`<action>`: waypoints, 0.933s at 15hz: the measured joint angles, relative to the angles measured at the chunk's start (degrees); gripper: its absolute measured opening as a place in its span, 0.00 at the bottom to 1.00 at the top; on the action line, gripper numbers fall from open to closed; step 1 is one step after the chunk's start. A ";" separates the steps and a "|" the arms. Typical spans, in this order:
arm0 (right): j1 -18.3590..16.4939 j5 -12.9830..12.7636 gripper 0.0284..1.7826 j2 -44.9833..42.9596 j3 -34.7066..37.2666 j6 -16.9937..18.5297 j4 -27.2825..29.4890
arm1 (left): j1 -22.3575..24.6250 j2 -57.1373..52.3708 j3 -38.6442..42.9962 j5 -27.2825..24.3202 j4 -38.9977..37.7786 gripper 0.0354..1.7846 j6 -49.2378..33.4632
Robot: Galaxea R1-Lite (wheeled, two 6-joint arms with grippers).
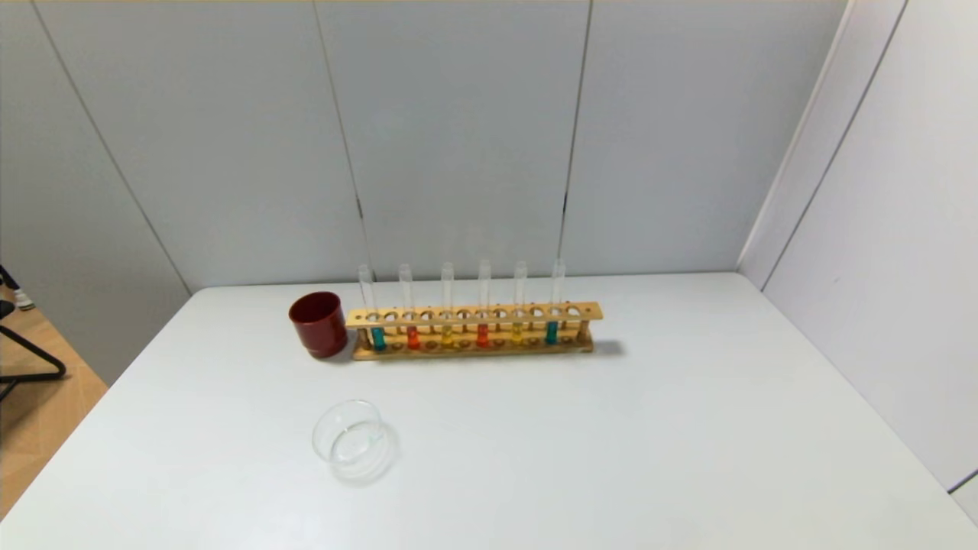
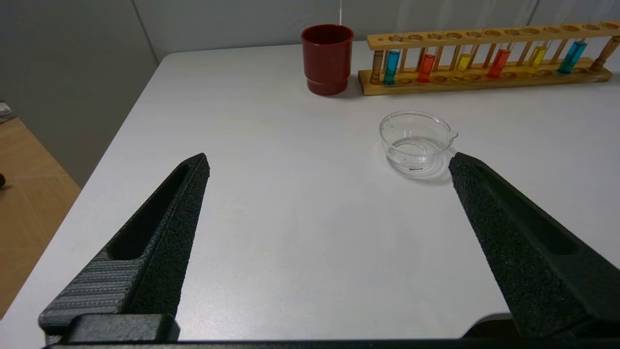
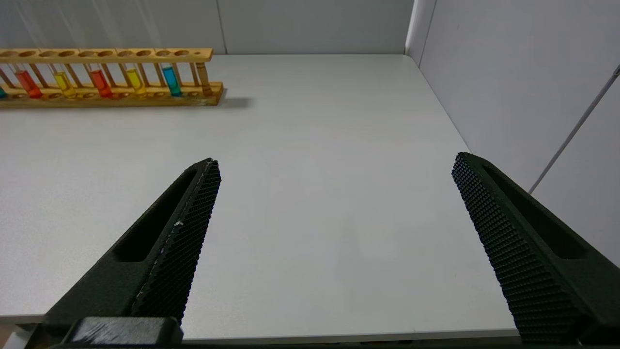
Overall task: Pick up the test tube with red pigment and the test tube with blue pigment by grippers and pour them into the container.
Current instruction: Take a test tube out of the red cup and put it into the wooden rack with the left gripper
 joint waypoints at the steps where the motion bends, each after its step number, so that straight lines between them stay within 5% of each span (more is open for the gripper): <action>1: 0.00 0.02 0.98 0.00 0.00 0.00 0.00 | -0.02 0.00 -0.33 -0.15 0.35 0.98 -0.01; 7: 0.00 0.00 0.98 0.00 0.00 0.00 0.00 | -0.11 2.74 -15.04 -1.19 15.58 0.98 0.00; 14: 0.00 0.00 0.98 0.00 0.00 0.00 0.00 | -1.35 24.38 -33.40 -0.94 22.26 0.98 0.62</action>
